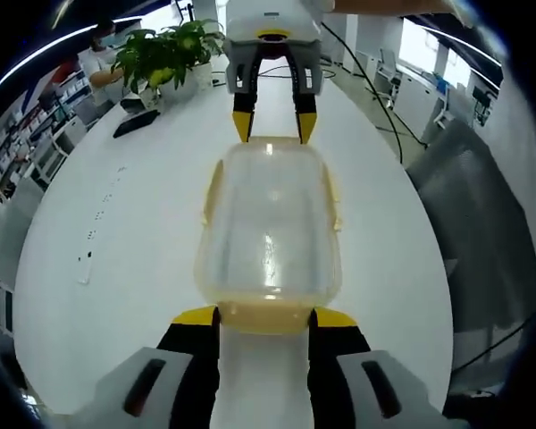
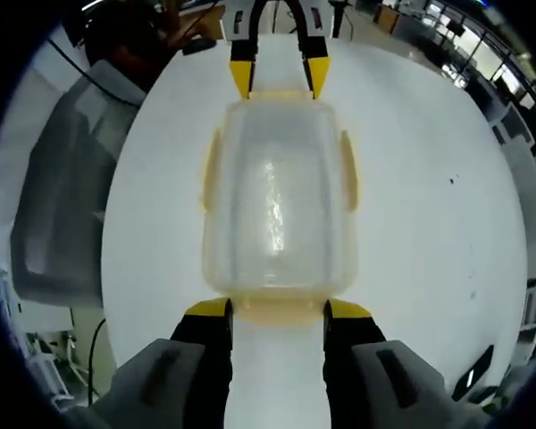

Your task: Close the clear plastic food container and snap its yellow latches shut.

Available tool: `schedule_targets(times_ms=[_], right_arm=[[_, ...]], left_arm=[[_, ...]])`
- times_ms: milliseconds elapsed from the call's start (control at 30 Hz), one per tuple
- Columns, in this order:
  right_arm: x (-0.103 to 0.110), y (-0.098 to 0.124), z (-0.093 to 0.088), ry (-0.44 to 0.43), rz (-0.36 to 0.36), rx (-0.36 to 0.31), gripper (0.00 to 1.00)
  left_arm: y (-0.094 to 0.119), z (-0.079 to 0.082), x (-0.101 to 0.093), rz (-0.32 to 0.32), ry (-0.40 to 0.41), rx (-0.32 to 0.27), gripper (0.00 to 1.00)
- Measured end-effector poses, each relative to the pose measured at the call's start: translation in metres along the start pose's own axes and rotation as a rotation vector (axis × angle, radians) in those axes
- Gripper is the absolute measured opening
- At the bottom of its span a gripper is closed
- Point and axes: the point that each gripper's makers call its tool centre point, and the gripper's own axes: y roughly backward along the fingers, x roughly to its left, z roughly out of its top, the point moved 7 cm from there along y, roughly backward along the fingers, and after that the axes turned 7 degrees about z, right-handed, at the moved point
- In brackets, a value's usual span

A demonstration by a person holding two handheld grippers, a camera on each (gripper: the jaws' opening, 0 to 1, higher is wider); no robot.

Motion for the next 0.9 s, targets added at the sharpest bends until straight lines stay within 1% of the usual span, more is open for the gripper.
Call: schedule_targets(times_ms=[267,500,800,900], right_arm=[[-0.0060,0.0001,0.0000,0.018,0.005,0.013,0.36],[-0.0023,-0.0039,-0.0006,0.015,0.020,0.013,0.36],[-0.0021,-0.0039,-0.0012,0.007,0.021,0.012,0.37],[-0.0019,-0.0042,-0.0011,0.017,0.019,0.007,0.37]], left_arm=[[-0.0003,-0.0017,-0.0006,0.001,0.019,-0.007,0.32],[-0.0022,-0.0039,-0.0049,-0.006,0.015,-0.006,0.32],[-0.0052,-0.0053,-0.0035,-0.010,0.014,-0.003,0.33],[-0.0050,-0.0052,-0.0031,-0.008,0.011,-0.001,0.33]])
